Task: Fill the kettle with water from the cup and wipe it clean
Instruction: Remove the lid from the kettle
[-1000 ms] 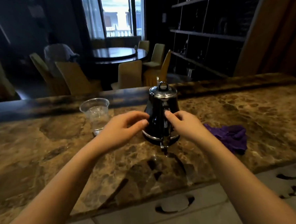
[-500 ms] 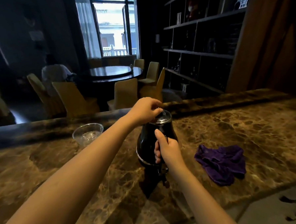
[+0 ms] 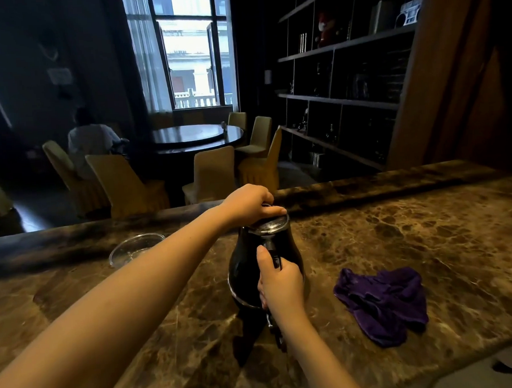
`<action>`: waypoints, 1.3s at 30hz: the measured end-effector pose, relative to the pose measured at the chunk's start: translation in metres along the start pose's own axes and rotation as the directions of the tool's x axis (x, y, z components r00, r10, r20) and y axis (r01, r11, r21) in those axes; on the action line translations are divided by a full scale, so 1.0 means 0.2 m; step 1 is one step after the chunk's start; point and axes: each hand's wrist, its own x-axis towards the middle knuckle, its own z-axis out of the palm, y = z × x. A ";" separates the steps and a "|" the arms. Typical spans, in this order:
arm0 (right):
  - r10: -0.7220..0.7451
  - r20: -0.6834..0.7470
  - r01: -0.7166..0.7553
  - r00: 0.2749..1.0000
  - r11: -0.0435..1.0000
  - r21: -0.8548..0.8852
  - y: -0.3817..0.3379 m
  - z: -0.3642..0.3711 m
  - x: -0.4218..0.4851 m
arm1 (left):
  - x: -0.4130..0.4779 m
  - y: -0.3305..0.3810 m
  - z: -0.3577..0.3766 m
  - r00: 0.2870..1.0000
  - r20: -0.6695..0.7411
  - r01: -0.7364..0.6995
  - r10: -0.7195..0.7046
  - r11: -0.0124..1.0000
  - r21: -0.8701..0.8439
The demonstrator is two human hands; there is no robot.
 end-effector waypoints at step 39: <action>-0.046 -0.008 0.047 0.999 0.998 0.050 0.03 -0.02 0.04 | 0.08 0.04 0.04 0.963 -0.087 0.219 -0.256 0.926 -0.308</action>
